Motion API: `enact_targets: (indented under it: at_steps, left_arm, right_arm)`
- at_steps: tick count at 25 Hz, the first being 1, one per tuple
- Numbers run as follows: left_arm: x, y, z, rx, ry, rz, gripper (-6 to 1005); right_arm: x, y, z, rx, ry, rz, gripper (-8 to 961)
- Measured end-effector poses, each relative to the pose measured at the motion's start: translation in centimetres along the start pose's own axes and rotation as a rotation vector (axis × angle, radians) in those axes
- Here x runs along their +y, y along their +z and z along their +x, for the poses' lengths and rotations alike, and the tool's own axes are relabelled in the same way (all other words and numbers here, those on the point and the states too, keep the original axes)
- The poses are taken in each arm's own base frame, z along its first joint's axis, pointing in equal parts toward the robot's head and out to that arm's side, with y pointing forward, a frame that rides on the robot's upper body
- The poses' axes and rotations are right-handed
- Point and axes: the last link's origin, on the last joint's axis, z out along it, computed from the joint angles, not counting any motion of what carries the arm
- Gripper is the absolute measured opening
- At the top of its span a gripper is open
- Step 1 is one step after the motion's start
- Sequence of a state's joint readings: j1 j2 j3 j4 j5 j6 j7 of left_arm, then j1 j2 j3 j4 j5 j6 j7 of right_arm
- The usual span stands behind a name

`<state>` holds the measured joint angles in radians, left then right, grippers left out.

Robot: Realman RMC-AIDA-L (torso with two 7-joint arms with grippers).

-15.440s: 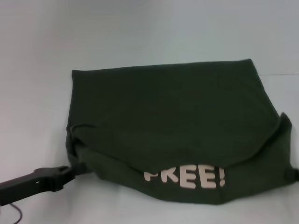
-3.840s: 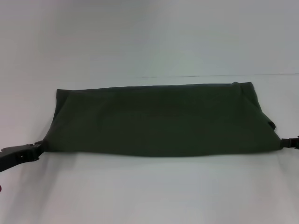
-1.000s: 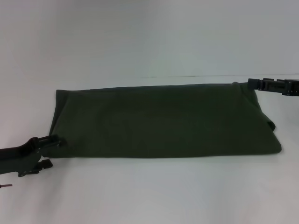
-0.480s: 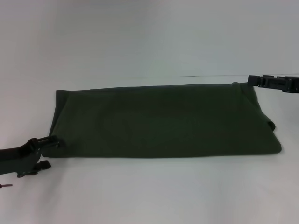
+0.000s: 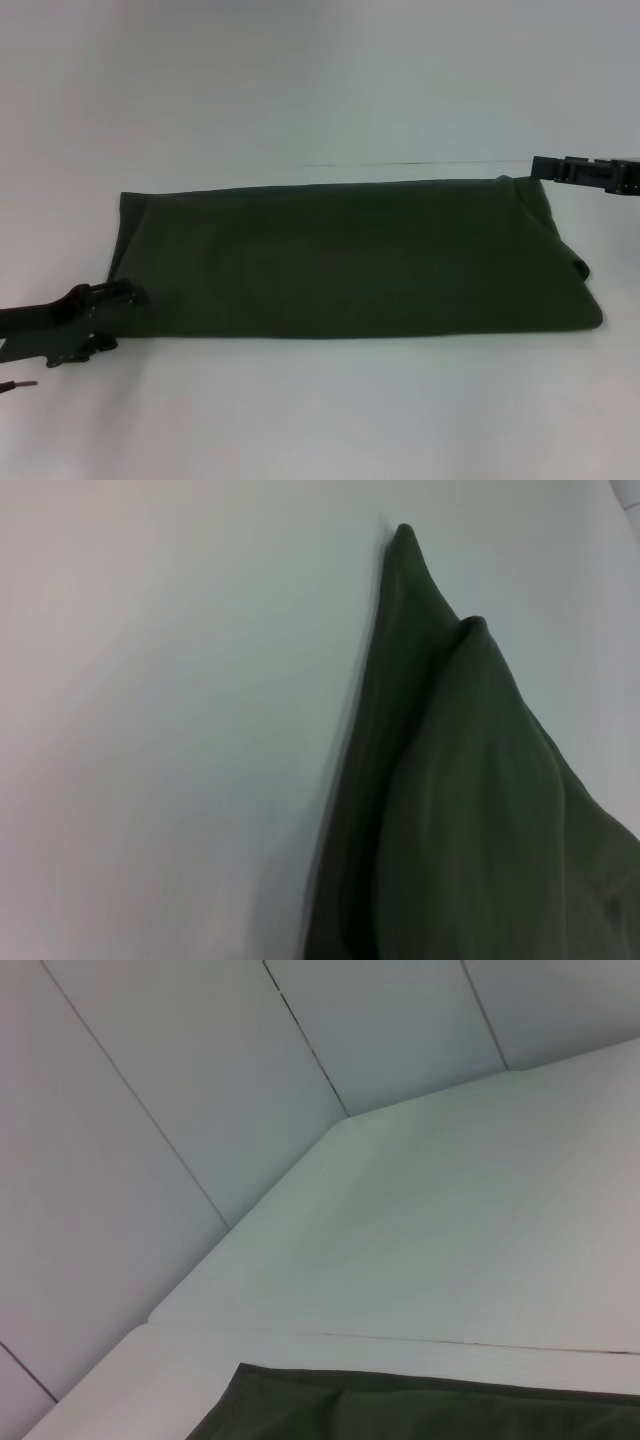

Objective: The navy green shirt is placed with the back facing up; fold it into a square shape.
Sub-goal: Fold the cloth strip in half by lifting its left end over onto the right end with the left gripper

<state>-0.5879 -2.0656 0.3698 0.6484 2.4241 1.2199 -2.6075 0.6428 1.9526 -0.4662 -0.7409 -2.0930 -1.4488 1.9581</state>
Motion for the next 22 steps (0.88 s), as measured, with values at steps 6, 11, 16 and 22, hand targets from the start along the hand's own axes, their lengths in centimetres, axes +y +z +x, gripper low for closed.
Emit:
enact_targets:
  at_steps: [6, 11, 16, 22]
  left_arm:
    - [0.02, 0.07, 0.27, 0.011, 0.004, 0.006, 900]
    - [0.18, 0.10, 0.48, 0.017, 0.010, 0.007, 900]
    - [0.26, 0.18, 0.71, 0.027, 0.013, 0.011, 901]
    - [0.52, 0.37, 0.93, 0.033, 0.026, 0.016, 901]
  right_arm:
    - [-0.07, -0.09, -0.07, 0.000, 0.000, 0.003, 906]
    - [-0.11, -0.28, -0.38, -0.018, 0.001, 0.001, 906]
    - [-0.17, -0.40, -0.48, -0.024, 0.002, 0.003, 906]
    - [-0.18, -0.40, -0.51, -0.025, -0.001, 0.004, 906]
